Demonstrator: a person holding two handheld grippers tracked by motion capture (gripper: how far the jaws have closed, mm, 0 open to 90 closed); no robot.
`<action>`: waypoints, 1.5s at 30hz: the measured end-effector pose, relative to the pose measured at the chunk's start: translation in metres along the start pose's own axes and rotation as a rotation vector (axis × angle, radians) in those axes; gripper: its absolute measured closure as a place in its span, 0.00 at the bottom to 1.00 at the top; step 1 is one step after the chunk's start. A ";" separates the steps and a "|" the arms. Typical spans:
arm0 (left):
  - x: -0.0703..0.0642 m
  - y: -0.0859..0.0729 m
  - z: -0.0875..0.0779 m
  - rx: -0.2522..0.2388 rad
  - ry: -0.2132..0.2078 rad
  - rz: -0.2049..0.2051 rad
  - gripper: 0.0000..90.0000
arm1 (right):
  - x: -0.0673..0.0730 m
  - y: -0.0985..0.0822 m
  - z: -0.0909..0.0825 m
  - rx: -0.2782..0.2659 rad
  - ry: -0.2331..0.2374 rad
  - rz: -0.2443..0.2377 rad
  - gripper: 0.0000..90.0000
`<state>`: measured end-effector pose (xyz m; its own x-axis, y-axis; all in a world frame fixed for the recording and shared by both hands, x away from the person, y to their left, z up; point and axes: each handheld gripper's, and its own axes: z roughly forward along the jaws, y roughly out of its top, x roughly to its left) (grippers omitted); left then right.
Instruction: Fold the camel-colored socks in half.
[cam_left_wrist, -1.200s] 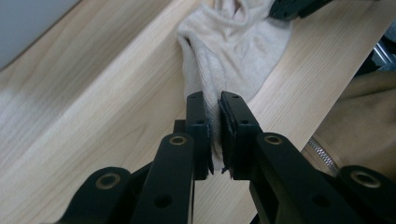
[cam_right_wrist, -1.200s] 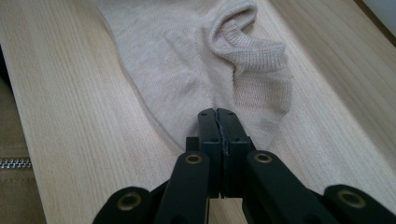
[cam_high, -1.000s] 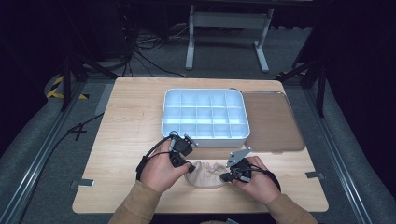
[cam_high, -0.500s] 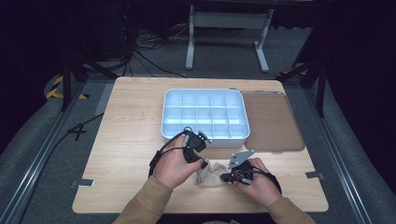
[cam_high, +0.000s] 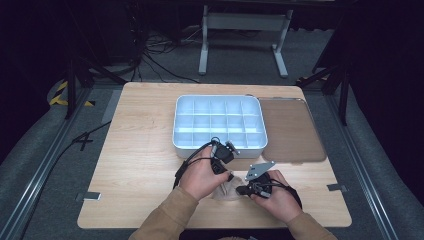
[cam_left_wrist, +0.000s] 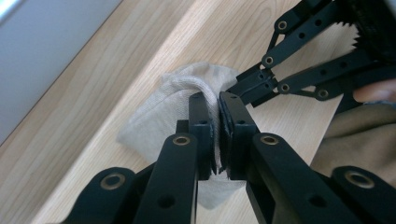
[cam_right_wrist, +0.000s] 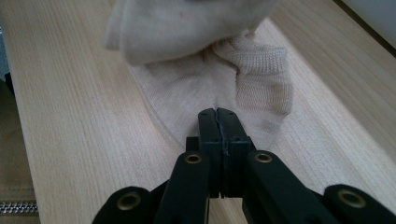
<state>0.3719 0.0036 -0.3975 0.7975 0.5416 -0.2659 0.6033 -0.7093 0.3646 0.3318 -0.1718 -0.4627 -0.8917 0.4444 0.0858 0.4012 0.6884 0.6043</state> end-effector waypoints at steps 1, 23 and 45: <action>0.000 0.001 0.002 0.007 0.000 0.003 0.94 | 0.000 0.000 0.000 -0.002 0.001 -0.001 1.00; 0.006 -0.006 0.002 -0.067 -0.105 -0.033 0.67 | 0.001 0.007 -0.027 -0.060 -0.031 -0.007 0.89; 0.021 -0.065 -0.052 -0.130 0.003 -0.123 0.63 | 0.020 0.062 -0.026 -0.140 0.054 -0.101 0.94</action>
<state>0.3494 0.0845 -0.3806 0.7173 0.6222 -0.3135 0.6902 -0.5728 0.4421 0.3339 -0.1351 -0.4027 -0.9375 0.3429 0.0594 0.2793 0.6395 0.7162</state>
